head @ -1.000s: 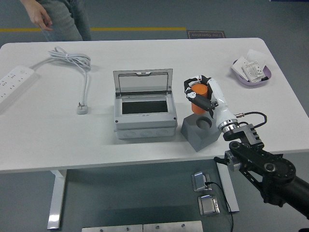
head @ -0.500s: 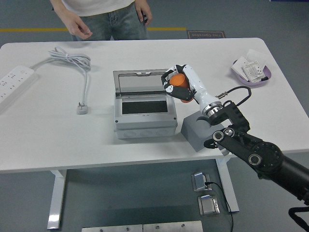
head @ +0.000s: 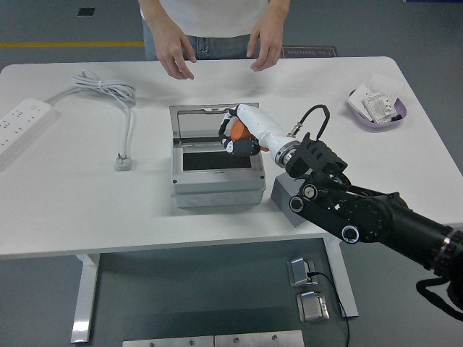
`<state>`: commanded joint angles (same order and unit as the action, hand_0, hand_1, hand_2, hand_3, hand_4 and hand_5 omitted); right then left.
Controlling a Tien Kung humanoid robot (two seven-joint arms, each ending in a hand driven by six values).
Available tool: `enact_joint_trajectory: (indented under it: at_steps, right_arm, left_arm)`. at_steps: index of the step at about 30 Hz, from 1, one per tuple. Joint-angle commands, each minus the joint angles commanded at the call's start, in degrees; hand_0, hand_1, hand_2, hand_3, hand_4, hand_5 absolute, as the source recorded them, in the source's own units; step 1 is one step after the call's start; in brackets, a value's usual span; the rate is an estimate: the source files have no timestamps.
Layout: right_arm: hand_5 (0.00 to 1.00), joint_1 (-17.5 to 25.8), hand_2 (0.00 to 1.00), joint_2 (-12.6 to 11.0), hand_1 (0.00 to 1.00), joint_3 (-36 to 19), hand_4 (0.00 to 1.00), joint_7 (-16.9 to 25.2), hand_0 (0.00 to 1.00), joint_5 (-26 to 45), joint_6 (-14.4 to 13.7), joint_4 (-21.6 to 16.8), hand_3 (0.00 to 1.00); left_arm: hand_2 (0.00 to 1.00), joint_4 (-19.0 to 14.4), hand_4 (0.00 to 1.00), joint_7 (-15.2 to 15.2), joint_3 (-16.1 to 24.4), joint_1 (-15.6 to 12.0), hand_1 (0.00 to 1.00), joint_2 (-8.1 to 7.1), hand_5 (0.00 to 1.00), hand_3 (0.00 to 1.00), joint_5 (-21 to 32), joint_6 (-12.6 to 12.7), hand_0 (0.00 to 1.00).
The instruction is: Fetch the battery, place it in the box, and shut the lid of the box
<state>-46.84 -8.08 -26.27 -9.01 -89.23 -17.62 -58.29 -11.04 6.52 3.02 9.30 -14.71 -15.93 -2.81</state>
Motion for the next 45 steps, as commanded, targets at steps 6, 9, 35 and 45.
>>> enact_joint_trajectory:
  at_steps: [6,9,35,45]
  right_arm:
    - [0.002,-0.92,0.259,1.25,0.201,2.16,0.002,-1.01,0.113,0.29,0.08,0.73,0.247]
    - [0.002,-1.2,0.259,1.83,0.201,3.38,0.002,-1.2,0.113,0.8,-0.03,0.86,0.247]
    - [0.002,-3.02,0.309,4.82,0.264,6.75,0.002,4.75,0.177,5.93,0.68,5.16,0.324]
    - [0.103,-2.75,0.637,4.61,0.65,6.88,0.154,5.88,0.789,6.04,0.45,5.36,0.689]
  left_arm:
    - [0.729,0.27,0.641,0.92,2.68,-0.04,0.752,-0.19,0.483,0.685,-2.53,-0.13,0.732]
    - [0.729,0.34,0.641,1.14,3.38,-0.05,0.752,-0.26,0.483,0.685,-3.2,-0.16,0.732]
    - [0.73,0.36,0.631,1.53,4.59,0.53,0.752,-0.3,0.484,0.689,-5.18,-0.2,0.733]
    - [0.731,0.33,0.629,1.4,4.47,0.61,0.752,-0.27,0.49,0.688,-5.1,-0.15,0.733]
